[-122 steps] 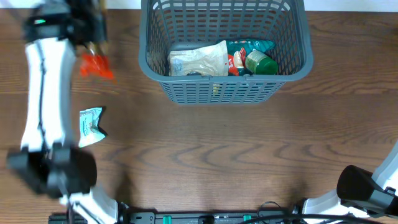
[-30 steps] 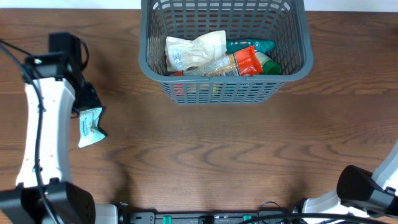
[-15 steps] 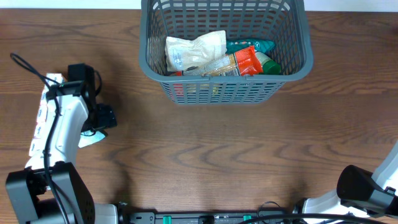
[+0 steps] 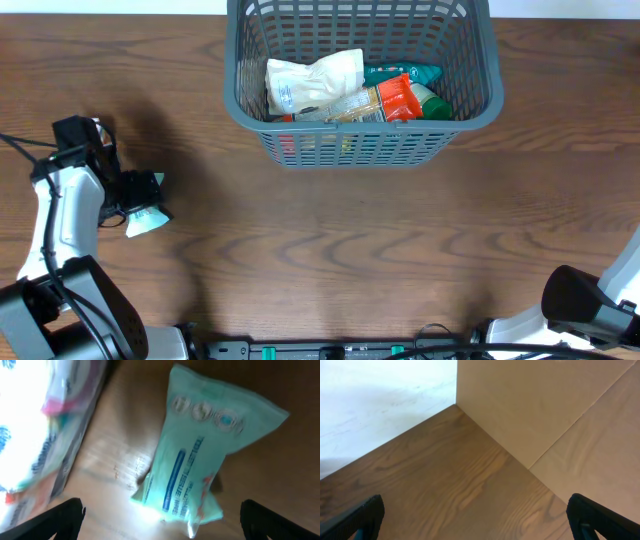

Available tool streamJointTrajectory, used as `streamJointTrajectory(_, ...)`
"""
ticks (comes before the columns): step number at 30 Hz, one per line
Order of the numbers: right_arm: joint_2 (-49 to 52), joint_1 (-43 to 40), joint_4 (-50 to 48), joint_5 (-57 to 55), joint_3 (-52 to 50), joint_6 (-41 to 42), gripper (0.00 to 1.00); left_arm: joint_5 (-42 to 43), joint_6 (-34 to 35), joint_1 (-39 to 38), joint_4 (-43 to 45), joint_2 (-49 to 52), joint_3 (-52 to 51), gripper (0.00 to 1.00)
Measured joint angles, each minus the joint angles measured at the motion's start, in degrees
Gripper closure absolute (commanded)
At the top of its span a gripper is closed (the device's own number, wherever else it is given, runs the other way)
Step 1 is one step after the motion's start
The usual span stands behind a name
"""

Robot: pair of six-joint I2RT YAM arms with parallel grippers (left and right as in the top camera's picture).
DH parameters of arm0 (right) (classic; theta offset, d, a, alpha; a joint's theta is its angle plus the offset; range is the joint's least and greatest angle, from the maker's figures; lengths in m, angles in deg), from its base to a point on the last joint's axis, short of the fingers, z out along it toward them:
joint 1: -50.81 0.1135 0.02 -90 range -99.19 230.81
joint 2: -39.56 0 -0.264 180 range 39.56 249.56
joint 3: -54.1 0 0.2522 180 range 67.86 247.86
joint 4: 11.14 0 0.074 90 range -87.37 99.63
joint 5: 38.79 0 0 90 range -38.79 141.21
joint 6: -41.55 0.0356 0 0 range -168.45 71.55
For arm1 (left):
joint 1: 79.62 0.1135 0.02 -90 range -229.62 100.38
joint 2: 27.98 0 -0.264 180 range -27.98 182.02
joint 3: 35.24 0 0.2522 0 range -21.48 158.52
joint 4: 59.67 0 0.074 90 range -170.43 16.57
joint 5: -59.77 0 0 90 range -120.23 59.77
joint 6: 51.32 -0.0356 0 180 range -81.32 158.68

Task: Pack container
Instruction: 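Move the left gripper to the mint-green wipes pack and grasp it, then carry the wipes pack with the left gripper into the basket and release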

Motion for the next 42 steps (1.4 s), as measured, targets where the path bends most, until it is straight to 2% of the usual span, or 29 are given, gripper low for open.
streamJointTrajectory(8,0.0,0.0,0.0,0.0,0.0,0.0,0.01,2.5,-3.0,0.0,1.6,1.0,0.0,0.01)
streamJointTrajectory(21,0.0,0.0,0.0,0.0,0.0,0.0,0.01,3.4,-3.4,0.0,5.3,13.0,0.0,0.01)
streamJointTrajectory(22,0.0,0.0,0.0,0.0,0.0,0.0,0.01,3.3,-3.4,0.0,5.6,13.4,0.0,0.08)
streamJointTrajectory(24,0.0,0.0,0.0,0.0,0.0,0.0,0.01,3.5,-3.2,0.0,5.9,13.5,0.0,0.36)
streamJointTrajectory(25,0.0,0.0,0.0,0.0,0.0,0.0,0.01,3.3,-3.2,0.0,6.1,13.6,0.0,0.42)
streamJointTrajectory(26,0.0,0.0,0.0,0.0,0.0,0.0,0.01,3.3,-3.4,0.1,6.1,13.7,0.1,0.53)
streamJointTrajectory(29,0.0,0.0,0.0,0.0,0.0,0.0,0.01,3.4,-3.2,0.1,6.1,13.7,0.1,0.94)
streamJointTrajectory(37,0.0,0.0,0.0,0.0,0.0,0.0,0.01,4.5,-2.9,0.1,5.2,13.7,0.7,0.94)
streamJointTrajectory(42,0.0,0.0,0.0,0.0,0.0,0.0,0.01,9.2,-2.9,0.0,0.9,13.7,3.5,0.94)
